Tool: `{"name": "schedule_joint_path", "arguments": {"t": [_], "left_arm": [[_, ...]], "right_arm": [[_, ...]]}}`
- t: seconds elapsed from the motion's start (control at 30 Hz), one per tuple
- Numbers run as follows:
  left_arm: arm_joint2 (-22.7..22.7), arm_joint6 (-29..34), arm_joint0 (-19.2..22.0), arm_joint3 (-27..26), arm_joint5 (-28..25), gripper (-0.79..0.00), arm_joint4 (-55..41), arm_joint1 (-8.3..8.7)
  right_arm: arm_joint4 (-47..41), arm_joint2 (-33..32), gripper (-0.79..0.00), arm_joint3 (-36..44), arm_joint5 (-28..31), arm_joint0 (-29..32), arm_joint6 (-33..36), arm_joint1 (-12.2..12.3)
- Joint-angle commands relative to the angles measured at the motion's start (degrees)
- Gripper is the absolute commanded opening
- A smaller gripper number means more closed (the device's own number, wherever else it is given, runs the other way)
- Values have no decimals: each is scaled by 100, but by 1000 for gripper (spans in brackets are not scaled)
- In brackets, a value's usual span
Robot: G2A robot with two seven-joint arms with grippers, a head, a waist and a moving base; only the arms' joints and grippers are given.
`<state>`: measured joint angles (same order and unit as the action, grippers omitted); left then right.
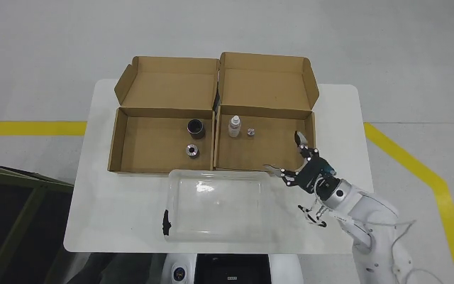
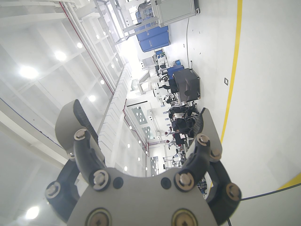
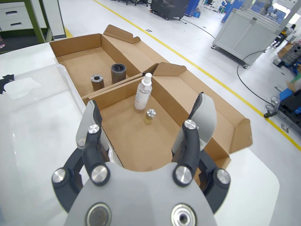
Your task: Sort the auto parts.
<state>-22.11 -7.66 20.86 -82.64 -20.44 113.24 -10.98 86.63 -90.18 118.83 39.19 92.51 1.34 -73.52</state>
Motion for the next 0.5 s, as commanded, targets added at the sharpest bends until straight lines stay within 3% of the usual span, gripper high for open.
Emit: {"name": "schedule_joint_path", "arguments": {"t": [0.0,0.13,0.3,0.47], "left_arm": [[0,0,0,0,0,0,0,0],[0,0,0,0,0,0,0,0],[0,0,0,0,0,0,0,0],[0,0,0,0,0,0,0,0]], "right_arm": [[-30,-253,-111,9,-80,239,-180,21],[-80,-682,-86,-7,-231,639,-479,59],[-248,-1087,0,-24,-352,1065,-760,88],[-330,-1308,0,-9,-420,1319,-919,111]]}}
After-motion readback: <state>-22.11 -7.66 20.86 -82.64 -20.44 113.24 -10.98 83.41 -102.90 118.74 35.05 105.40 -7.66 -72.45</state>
